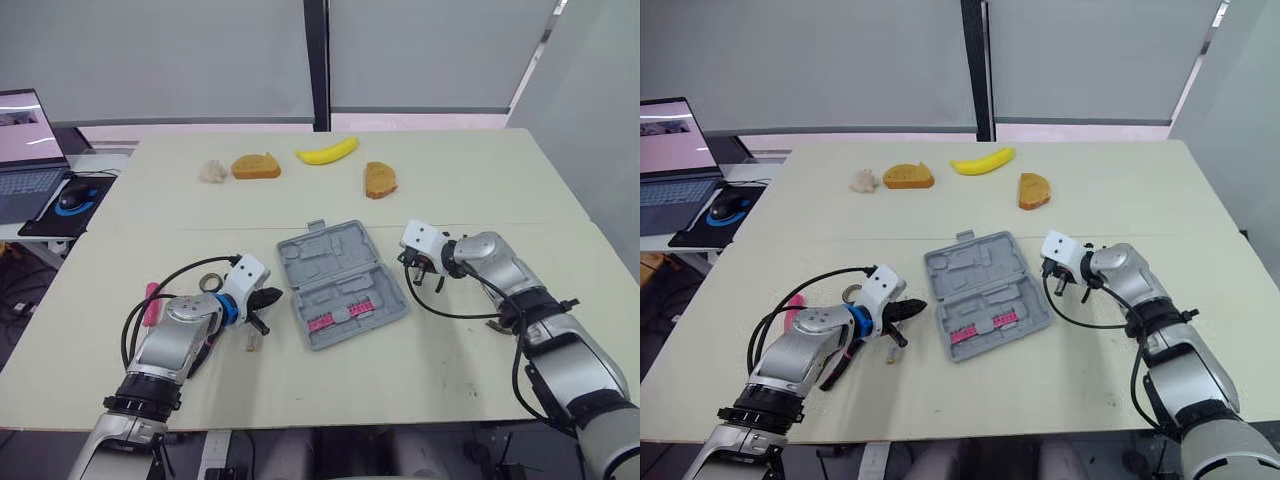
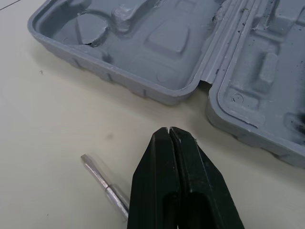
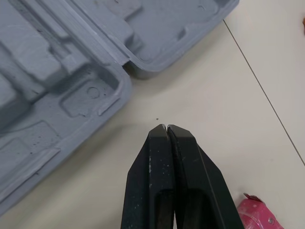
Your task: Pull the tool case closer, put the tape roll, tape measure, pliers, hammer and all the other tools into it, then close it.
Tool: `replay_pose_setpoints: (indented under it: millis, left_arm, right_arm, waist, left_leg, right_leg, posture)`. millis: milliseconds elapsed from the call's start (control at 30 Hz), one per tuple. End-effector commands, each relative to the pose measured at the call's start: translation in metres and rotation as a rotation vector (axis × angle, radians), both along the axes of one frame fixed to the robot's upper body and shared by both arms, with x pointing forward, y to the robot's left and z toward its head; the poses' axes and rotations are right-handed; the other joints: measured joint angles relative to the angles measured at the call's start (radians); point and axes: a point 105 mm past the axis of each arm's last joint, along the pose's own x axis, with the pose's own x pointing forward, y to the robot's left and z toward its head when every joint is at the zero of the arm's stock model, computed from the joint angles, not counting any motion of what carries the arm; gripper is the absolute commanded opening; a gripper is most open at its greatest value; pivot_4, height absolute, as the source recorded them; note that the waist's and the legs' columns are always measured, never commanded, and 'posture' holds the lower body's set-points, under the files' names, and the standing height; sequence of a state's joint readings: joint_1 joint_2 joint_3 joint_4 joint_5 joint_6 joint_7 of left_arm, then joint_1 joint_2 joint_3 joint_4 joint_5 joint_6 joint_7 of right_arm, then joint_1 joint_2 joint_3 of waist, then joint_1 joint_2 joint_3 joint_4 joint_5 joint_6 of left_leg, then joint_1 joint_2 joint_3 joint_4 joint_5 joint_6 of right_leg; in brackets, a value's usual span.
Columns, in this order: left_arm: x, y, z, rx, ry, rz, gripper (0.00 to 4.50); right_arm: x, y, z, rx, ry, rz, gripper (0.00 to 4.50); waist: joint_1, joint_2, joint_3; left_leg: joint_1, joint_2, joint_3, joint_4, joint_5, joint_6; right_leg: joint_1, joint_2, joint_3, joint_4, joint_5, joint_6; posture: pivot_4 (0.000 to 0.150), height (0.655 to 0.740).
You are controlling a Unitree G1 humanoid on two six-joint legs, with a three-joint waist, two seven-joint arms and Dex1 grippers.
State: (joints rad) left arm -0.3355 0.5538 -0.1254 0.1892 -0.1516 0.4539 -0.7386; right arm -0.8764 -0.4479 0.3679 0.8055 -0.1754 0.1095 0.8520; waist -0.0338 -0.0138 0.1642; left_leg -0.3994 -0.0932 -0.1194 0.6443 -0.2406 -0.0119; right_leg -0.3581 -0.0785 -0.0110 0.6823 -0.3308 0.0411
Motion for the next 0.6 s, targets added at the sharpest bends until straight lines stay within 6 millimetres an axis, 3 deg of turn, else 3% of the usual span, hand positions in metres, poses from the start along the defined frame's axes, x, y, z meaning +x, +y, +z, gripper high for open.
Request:
replay_pose_setpoints:
  millis: [33,333,600]
  left_arm:
    - [0.005,-0.012,-0.001,-0.001,-0.012,-0.026,0.00]
    - [0.013,-0.027,-0.007,-0.003,-0.009,-0.049,0.00]
    - [0.010,-0.031,-0.005,-0.007,-0.010,-0.098,0.00]
  right_arm:
    - [0.011,0.010,0.006,0.025,-0.029,0.000,0.01]
    - [0.009,0.045,-0.005,0.053,0.003,0.080,0.01]
    - [-0.003,0.043,-0.010,0.076,0.118,0.143,0.01]
  waist:
    - [-0.002,0.000,0.000]
    - [-0.002,0.000,0.000]
    - [-0.003,0.000,0.000]
  left_leg:
    - [0.000,0.000,0.000,0.000,0.000,0.000]
    - [0.000,0.000,-0.001,0.001,0.002,-0.003]
    - [0.000,0.001,-0.001,0.001,0.004,-0.006]
  right_leg:
    - [0.000,0.000,0.000,0.000,0.000,0.000]
    - [-0.002,0.001,0.001,0.007,0.000,0.000]
    - [-0.009,0.002,0.003,0.016,0.000,0.000]
  posture:
    - [0.150,0.7361]
    - [0.150,0.7361]
    - [0.150,0.7361]
